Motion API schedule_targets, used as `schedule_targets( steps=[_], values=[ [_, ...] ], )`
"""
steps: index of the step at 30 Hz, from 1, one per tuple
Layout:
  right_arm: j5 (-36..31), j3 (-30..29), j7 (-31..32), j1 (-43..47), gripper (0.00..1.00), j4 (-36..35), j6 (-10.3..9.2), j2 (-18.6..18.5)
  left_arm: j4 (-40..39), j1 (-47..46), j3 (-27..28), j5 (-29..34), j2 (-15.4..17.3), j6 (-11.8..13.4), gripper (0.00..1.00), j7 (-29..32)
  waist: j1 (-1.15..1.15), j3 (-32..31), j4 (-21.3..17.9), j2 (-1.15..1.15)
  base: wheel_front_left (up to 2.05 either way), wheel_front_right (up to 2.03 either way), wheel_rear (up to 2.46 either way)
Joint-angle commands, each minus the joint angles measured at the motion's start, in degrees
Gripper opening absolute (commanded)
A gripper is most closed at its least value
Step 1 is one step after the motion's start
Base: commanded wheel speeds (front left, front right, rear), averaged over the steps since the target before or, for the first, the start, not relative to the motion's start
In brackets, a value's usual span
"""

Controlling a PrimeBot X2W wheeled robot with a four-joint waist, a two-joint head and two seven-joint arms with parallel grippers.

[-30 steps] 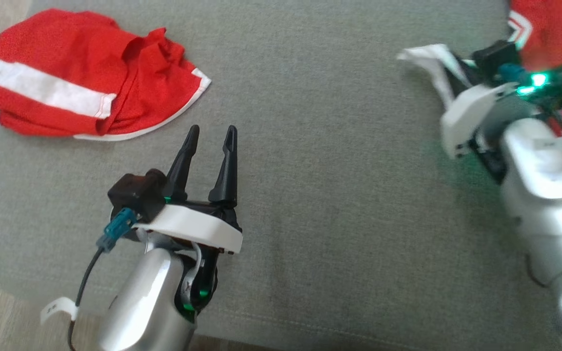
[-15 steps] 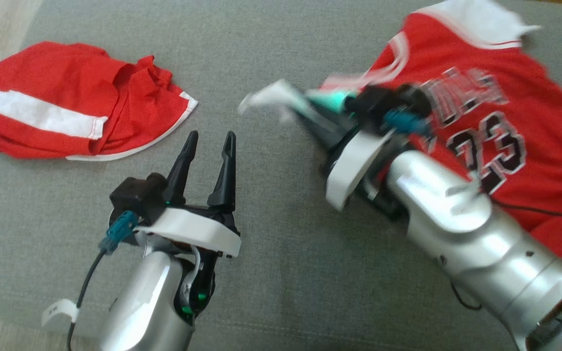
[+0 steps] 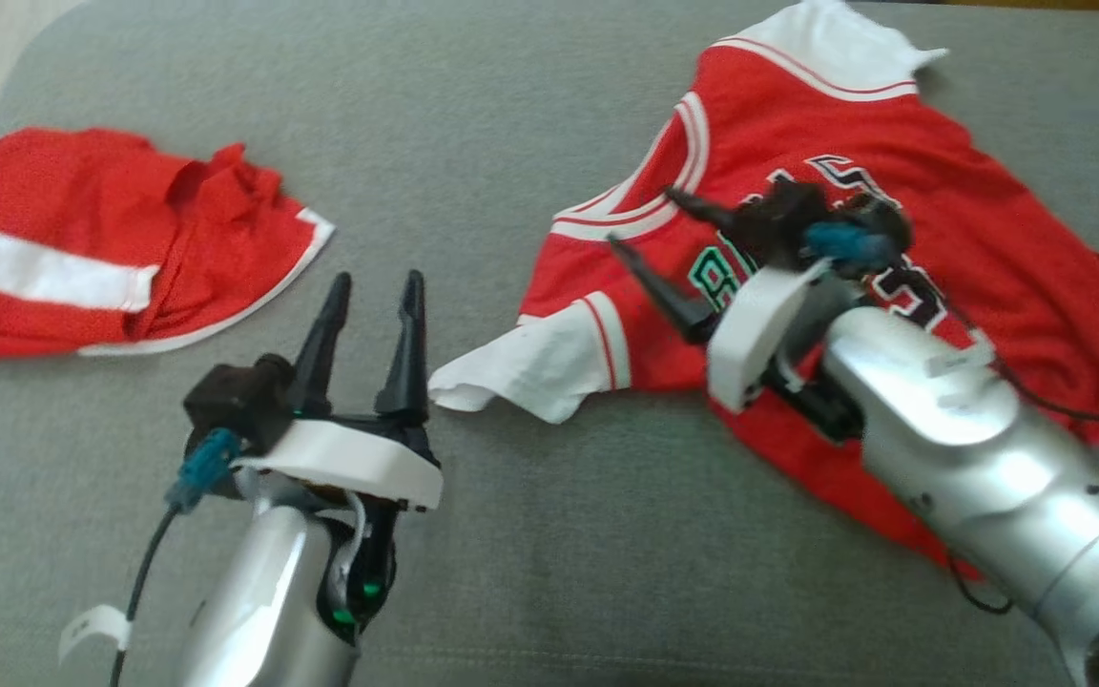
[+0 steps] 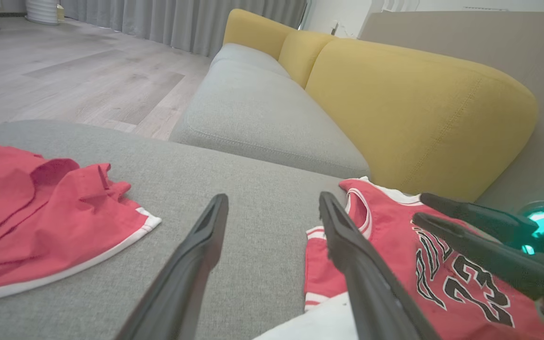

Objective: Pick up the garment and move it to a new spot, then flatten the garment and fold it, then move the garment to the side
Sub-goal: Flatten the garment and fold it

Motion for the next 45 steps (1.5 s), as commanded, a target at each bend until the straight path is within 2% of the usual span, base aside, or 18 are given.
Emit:
schedule_targets(
  steps=[1,6,11,19,20,26,31,37,45],
  values=[
    [0.1,-1.9,-1.2,1.2,1.0,-0.8,0.12,-0.4,-1.7,-1.0,2.3,0.9,0.6,-0.3,1.0,-0.3,0.0,-1.1,-1.7,0.0,0.0,0.0,0.0],
    [-1.5,-11.3,-4.2,6.7,1.0,0.3,0.12,-2.2,-1.0,-0.5,3.6,1.9,0.6,-0.9,1.0,-0.3,0.0,-2.6,-4.9,0.0,0.0,0.0,0.0],
    [-4.6,-22.5,-5.9,15.0,1.0,-0.7,0.12,-2.0,0.0,0.2,4.7,2.9,0.6,-1.5,1.0,-0.3,0.0,-3.5,-7.7,0.0,0.0,0.0,0.0],
    [-12.0,-38.5,-4.8,31.5,1.0,-8.7,0.12,3.0,0.2,1.6,6.7,3.7,0.6,-2.0,1.0,-0.3,0.0,-4.1,-11.3,0.0,0.0,0.0,0.0],
    [-12.0,-38.5,-4.8,31.5,1.0,-8.7,0.12,3.0,0.2,1.6,6.7,3.7,0.6,-2.0,1.0,-0.3,0.0,-4.1,-11.3,0.0,0.0,0.0,0.0],
    [-18.5,-47.1,0.0,42.2,1.0,-17.1,0.12,7.9,0.1,1.4,6.8,3.8,0.6,-2.3,1.0,-0.3,0.0,-3.3,-12.2,0.0,0.0,0.0,0.0],
    [-23.2,-52.0,3.9,48.2,1.0,-21.9,0.12,10.6,0.2,0.8,6.5,3.7,0.6,-2.4,1.0,-0.3,0.0,-2.7,-12.3,0.0,0.0,0.0,0.0],
    [-26.6,-56.8,7.1,50.6,1.0,-23.1,0.12,12.2,0.5,0.2,6.3,3.6,0.6,-2.6,1.0,-0.3,0.0,-2.2,-11.9,0.0,0.0,0.0,0.0],
    [-24.0,-55.7,10.0,50.5,1.0,-22.2,0.12,12.6,0.7,0.0,6.2,3.6,0.6,-2.7,1.0,-0.3,0.0,-2.2,-11.0,0.0,0.0,0.0,0.0]
  ],
)
